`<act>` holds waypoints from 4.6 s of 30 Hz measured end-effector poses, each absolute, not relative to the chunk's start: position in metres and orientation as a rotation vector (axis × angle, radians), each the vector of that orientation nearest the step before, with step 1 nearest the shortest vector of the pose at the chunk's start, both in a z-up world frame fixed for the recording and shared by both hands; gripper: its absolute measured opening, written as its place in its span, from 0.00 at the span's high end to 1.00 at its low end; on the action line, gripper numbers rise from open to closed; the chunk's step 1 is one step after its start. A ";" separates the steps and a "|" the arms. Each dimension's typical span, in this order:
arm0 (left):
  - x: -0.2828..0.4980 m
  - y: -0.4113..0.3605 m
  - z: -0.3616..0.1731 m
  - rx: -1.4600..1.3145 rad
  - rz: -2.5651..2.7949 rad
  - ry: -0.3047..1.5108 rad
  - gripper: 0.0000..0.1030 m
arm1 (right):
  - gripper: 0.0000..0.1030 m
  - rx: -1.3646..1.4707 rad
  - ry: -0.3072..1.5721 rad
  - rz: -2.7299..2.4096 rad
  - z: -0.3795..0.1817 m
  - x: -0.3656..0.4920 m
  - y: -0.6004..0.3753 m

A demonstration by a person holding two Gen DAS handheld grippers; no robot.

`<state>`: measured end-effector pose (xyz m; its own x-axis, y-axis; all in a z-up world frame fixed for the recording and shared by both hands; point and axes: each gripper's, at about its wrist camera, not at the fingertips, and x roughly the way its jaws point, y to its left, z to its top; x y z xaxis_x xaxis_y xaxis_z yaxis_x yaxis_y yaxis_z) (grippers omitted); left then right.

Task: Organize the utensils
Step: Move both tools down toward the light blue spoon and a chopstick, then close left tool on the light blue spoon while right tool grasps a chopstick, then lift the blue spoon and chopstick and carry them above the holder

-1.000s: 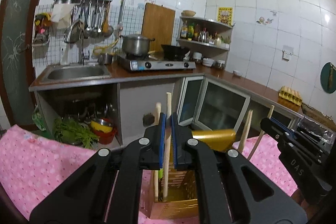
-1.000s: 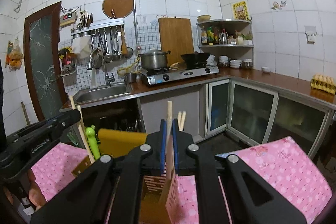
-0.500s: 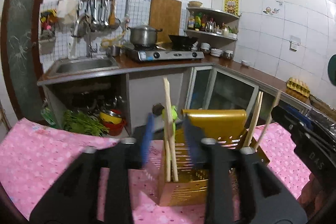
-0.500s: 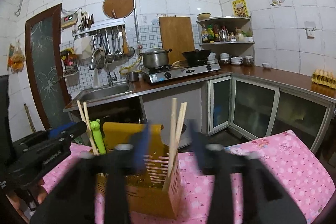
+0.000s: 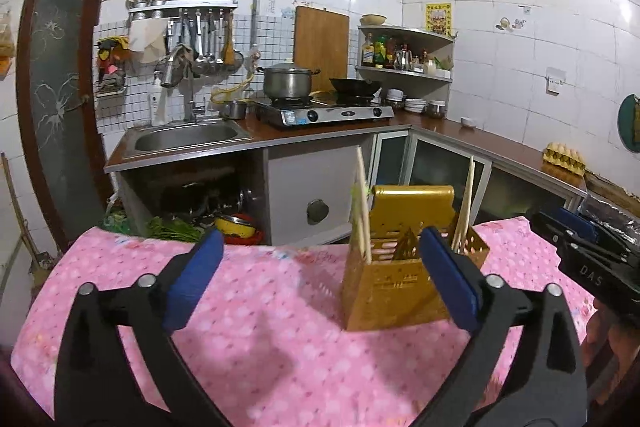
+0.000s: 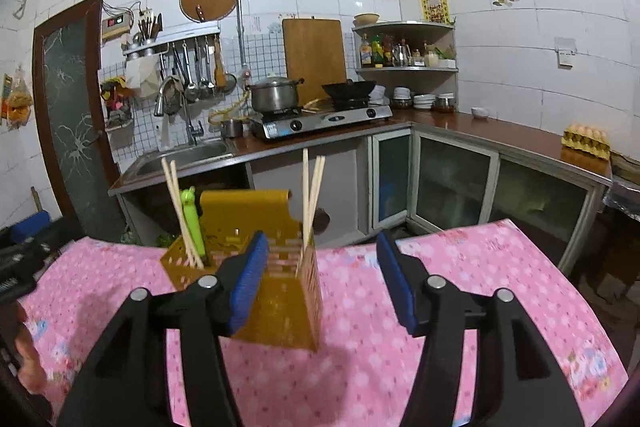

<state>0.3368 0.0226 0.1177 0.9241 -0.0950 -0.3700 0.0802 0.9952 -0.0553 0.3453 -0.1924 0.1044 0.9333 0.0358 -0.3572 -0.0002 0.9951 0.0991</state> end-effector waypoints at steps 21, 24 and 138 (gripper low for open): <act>0.260 0.116 0.062 -0.044 0.054 0.621 0.05 | 0.37 0.039 0.575 0.073 0.032 0.283 -0.141; 0.262 0.132 0.037 -0.100 0.070 0.707 0.06 | 0.37 0.018 0.646 0.078 0.008 0.290 -0.129; 0.439 -0.035 0.143 -0.042 -0.178 0.333 0.95 | 0.95 0.188 0.028 0.153 0.153 0.434 -0.194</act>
